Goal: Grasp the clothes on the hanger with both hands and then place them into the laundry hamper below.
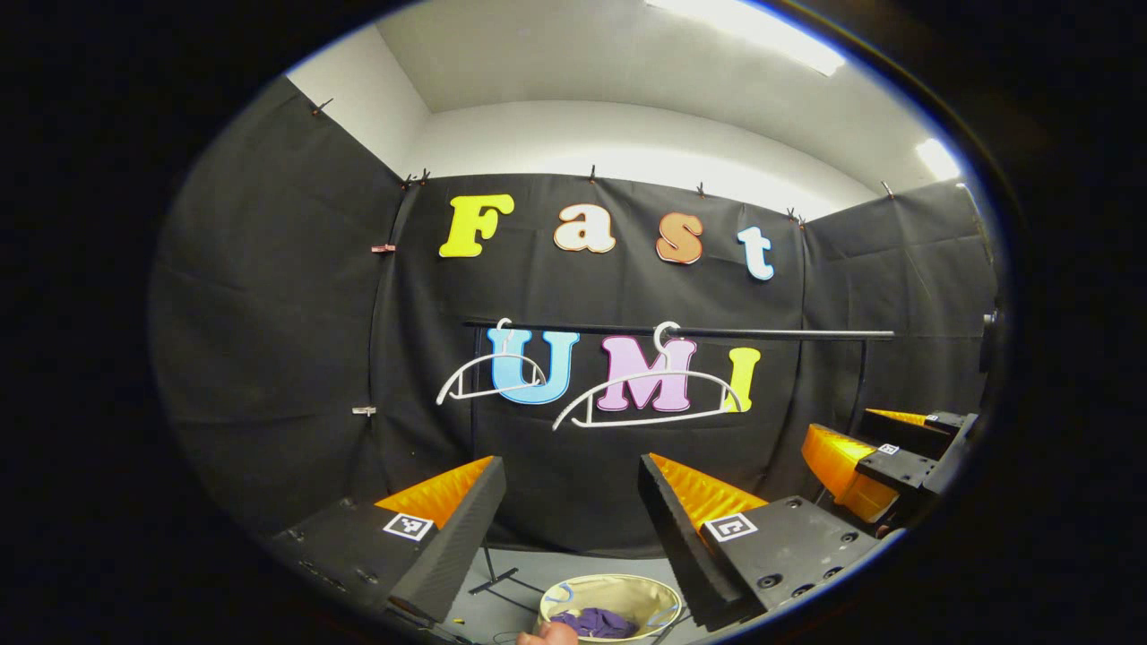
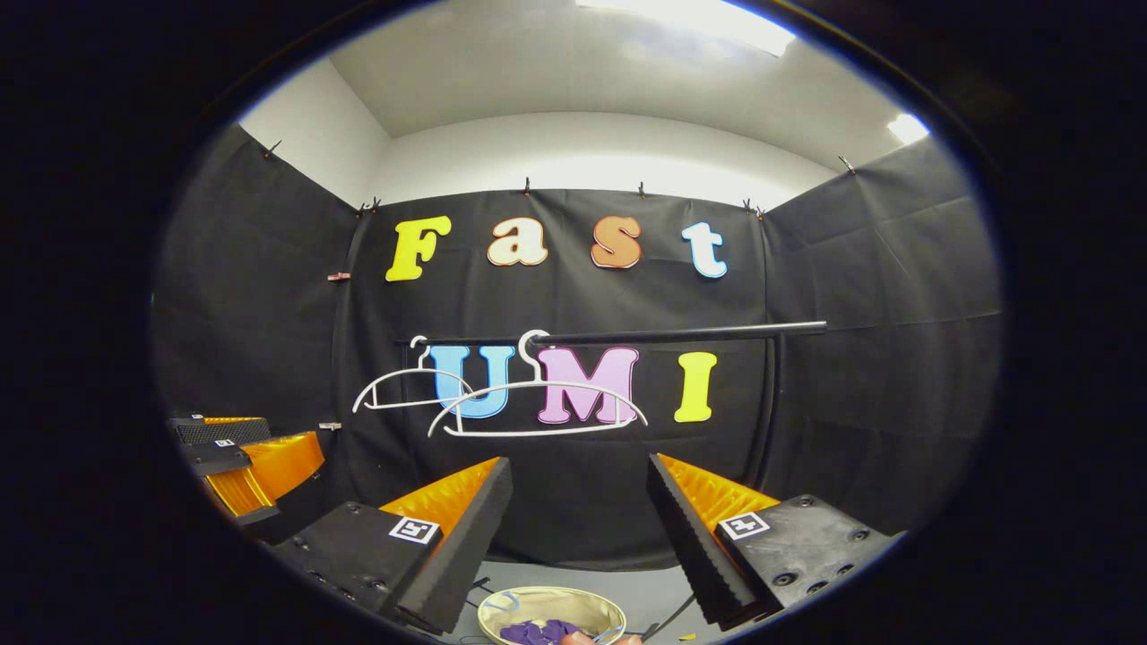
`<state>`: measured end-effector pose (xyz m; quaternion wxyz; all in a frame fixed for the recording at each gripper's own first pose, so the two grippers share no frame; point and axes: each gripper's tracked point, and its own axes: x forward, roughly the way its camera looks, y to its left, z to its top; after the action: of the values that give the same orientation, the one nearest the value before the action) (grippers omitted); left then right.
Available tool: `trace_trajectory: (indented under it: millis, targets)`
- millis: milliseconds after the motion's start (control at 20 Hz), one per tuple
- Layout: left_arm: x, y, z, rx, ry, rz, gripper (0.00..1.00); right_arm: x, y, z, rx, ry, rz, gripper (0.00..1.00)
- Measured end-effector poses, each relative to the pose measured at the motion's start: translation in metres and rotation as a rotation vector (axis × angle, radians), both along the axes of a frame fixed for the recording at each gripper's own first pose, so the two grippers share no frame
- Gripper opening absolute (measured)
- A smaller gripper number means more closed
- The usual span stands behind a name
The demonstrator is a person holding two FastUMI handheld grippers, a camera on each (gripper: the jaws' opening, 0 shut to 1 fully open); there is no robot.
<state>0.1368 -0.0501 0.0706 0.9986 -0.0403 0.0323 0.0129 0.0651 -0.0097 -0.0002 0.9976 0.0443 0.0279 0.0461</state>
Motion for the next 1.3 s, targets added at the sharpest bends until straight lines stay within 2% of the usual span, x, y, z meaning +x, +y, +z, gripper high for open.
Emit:
trace_trajectory:
  millis: [50,100,150,200,350,400,450,1300]
  targets:
    - [-0.001,0.000,0.002,0.003,-0.006,-0.001,0.90,-0.001,-0.002,0.002,-0.001,-0.005,-0.004,0.97]
    - [0.000,0.000,0.001,0.005,-0.006,-0.003,0.94,-0.002,-0.003,0.003,-0.001,-0.008,-0.009,0.97]
    - [-0.001,-0.001,0.000,0.005,-0.003,-0.005,0.90,-0.003,-0.002,0.002,-0.001,-0.009,-0.009,0.97]
    - [-0.001,-0.002,0.000,0.006,-0.005,-0.009,0.94,-0.004,-0.001,0.002,0.000,-0.012,-0.007,0.97]
    - [-0.001,-0.002,0.002,0.002,-0.010,-0.017,0.94,-0.005,0.001,0.000,-0.003,-0.011,0.001,0.97]
    - [0.000,-0.002,0.003,0.000,-0.009,-0.019,0.90,-0.005,0.002,0.000,-0.002,-0.008,0.004,0.97]
    - [-0.002,-0.002,0.003,0.000,-0.009,-0.021,0.94,-0.004,0.003,0.000,0.000,-0.006,0.005,0.97]
    - [-0.005,0.003,0.005,0.003,-0.010,-0.015,0.94,-0.005,0.007,-0.003,0.002,-0.005,0.001,0.97]
